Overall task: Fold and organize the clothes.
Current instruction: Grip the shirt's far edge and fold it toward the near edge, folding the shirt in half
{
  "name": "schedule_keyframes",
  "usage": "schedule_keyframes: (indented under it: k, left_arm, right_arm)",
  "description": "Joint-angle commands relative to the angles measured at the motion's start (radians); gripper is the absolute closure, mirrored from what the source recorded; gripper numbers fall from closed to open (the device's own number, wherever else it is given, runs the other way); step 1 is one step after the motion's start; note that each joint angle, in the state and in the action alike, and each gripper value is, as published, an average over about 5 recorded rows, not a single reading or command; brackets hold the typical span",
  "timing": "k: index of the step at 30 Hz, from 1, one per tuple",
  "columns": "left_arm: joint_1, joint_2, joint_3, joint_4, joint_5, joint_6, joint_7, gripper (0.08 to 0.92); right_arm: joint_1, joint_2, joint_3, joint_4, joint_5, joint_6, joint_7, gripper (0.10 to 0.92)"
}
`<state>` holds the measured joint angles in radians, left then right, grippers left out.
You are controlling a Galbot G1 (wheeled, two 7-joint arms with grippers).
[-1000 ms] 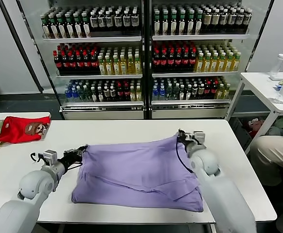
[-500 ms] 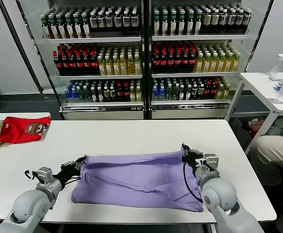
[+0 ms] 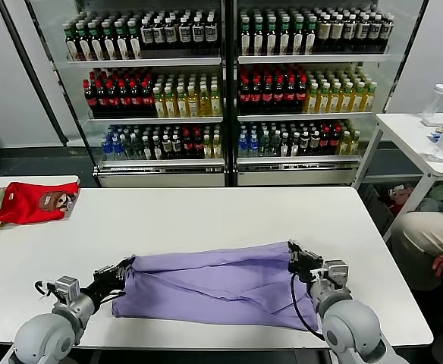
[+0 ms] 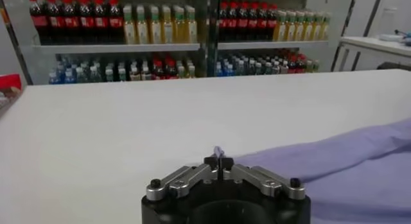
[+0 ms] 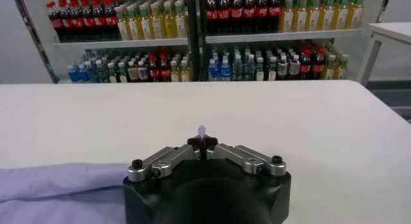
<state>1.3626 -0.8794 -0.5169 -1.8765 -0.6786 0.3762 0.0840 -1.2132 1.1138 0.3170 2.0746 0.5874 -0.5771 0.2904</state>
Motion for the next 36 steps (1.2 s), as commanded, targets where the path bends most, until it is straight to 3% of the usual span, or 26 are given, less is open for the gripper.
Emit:
schedule_keyframes:
  k: [1,17,22,26,31,36]
  left_arm:
    - [0.045,0.003,-0.015,-0.052,-0.004,0.026,-0.002,0.914]
    - [0.05,0.018,-0.06,-0.068,-0.02,0.077,0.0,0.914]
    - [0.066,0.02,-0.069,-0.071,0.027,0.156,0.049,0.914]
    - [0.072,0.014,-0.08,-0.076,0.061,0.203,0.037,0.9]
    - [0.082,0.009,-0.11,-0.106,0.057,0.2,-0.015,0.775]
    - [0.087,-0.038,-0.092,-0.159,0.028,0.176,-0.201,0.636]
  right_arm:
    - [-0.044,-0.009,0.015,0.033,-0.003,-0.001,0.001,0.908]
    - [-0.076,-0.013,0.032,0.036,-0.002,-0.001,-0.006,0.908]
    - [-0.096,-0.016,0.028,0.032,-0.002,-0.001,-0.015,0.908]
    - [-0.139,-0.026,0.03,0.051,-0.006,-0.003,-0.032,0.903]
    - [-0.169,-0.032,0.064,0.076,-0.012,-0.002,-0.043,0.8]
    - [-0.219,-0.023,0.118,0.141,-0.034,-0.002,-0.041,0.653]
